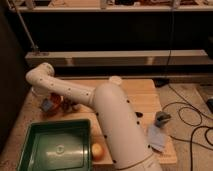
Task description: Wipe red bowl with sponge
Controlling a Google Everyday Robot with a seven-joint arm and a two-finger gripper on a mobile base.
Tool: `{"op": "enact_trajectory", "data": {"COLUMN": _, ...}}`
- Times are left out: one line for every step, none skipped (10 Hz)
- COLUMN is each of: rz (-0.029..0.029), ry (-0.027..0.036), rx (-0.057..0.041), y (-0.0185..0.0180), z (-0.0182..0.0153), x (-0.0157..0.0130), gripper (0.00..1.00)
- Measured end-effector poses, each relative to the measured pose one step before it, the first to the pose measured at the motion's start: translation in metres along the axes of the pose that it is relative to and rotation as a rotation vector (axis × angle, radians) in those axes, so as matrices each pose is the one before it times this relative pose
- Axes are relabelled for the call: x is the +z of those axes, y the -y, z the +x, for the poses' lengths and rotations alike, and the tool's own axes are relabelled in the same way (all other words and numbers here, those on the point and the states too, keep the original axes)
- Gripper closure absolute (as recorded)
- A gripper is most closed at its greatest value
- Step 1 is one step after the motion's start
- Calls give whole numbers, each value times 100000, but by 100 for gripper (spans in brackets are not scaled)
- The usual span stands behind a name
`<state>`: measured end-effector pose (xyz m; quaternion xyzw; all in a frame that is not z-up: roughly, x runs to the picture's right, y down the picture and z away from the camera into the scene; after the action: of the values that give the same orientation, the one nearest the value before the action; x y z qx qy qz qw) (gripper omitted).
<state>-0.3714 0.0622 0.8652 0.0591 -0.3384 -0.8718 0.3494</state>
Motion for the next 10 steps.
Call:
{"op": "enact_trajectory", "data": {"rz": -3151, "ry": 266, "rx": 1980, "y": -1913, "z": -548, "x": -368, "gripper": 100}}
{"op": "enact_trajectory", "data": {"rz": -1608, "ry": 412, "rx": 1175, "y": -840, "z": 74, "x": -81, "gripper": 100}}
{"op": "enact_trajectory", "data": {"rz": -1292, "ry": 100, "rx": 1313, "y": -897, "z": 159, "x": 37, "gripper": 100}}
{"op": "enact_trajectory", "data": {"rz": -1387, "ry": -45, "rx": 1007, "y": -819, "z": 129, "x": 7, "gripper": 100}}
{"op": "enact_trajectory", "data": {"rz": -1680, "ry": -988, "rx": 2277, "y": -1316, "z": 669, "x": -159, "gripper": 100}}
{"op": "enact_trajectory", "data": {"rz": -1070, "ry": -827, "rx": 335, "y": -475, "z": 637, "x": -133, "gripper": 100}}
{"op": "enact_trajectory", "data": {"rz": 125, "ry": -395, "rx": -52, "y": 213, "z": 527, "x": -16, "gripper": 100}}
{"op": "enact_trajectory", "data": {"rz": 756, "ry": -241, "rx": -545, "y": 762, "z": 656, "x": 161, "gripper": 100}}
{"op": "enact_trajectory", "data": {"rz": 939, "ry": -103, "rx": -883, "y": 934, "z": 601, "x": 269, "gripper": 100}}
{"op": "enact_trajectory", "data": {"rz": 1256, "ry": 195, "rx": -1642, "y": 1317, "z": 452, "x": 341, "gripper": 100}}
